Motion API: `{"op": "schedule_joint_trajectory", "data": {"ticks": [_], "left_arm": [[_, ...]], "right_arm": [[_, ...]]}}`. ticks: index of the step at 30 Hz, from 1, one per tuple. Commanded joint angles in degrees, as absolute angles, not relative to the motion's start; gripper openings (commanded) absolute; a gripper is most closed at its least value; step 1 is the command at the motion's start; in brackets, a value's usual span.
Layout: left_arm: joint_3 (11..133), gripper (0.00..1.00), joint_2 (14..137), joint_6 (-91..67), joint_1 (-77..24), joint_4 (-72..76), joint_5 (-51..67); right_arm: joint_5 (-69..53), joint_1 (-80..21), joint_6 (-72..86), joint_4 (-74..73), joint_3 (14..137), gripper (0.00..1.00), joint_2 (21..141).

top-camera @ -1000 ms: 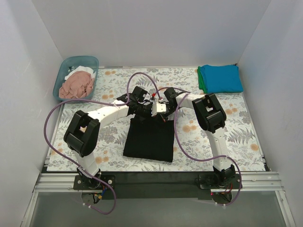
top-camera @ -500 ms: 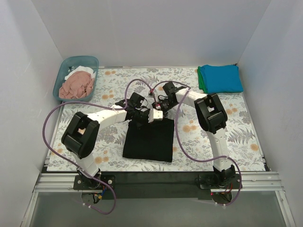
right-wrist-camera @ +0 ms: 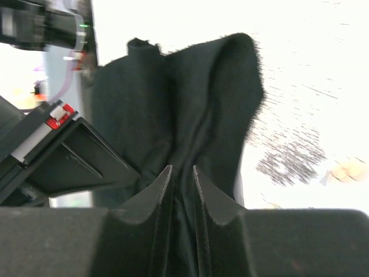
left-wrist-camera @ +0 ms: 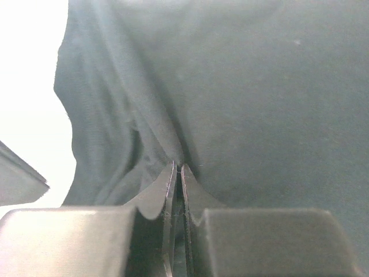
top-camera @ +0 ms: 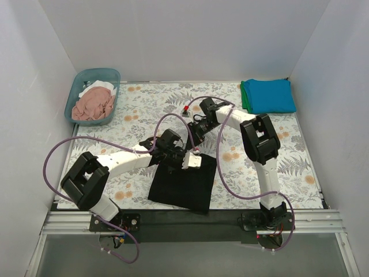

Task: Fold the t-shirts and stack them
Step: Fold the tshirt

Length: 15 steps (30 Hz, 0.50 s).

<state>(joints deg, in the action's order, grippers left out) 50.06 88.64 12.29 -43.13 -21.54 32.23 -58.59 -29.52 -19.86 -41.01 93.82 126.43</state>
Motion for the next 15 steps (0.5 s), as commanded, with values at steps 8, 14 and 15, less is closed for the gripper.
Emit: {"op": "schedule_joint_trajectory", "data": {"ticks": [8, 14, 15], "left_arm": [[50.89, 0.00, 82.10, 11.34, -43.77, -19.16, 29.18], [51.24, 0.00, 80.07, 11.86, -43.77, -20.30, 28.83], [51.50, 0.00, 79.98, 12.13, -43.77, -20.30, 28.74]], "right_arm": [[-73.83, -32.87, -17.75, -42.28, 86.58, 0.19, 130.60], [-70.67, -33.13, -19.16, -42.28, 84.73, 0.18, 132.36], [-70.32, -33.13, -19.42, -42.36, 84.73, 0.18, 133.15]]}}
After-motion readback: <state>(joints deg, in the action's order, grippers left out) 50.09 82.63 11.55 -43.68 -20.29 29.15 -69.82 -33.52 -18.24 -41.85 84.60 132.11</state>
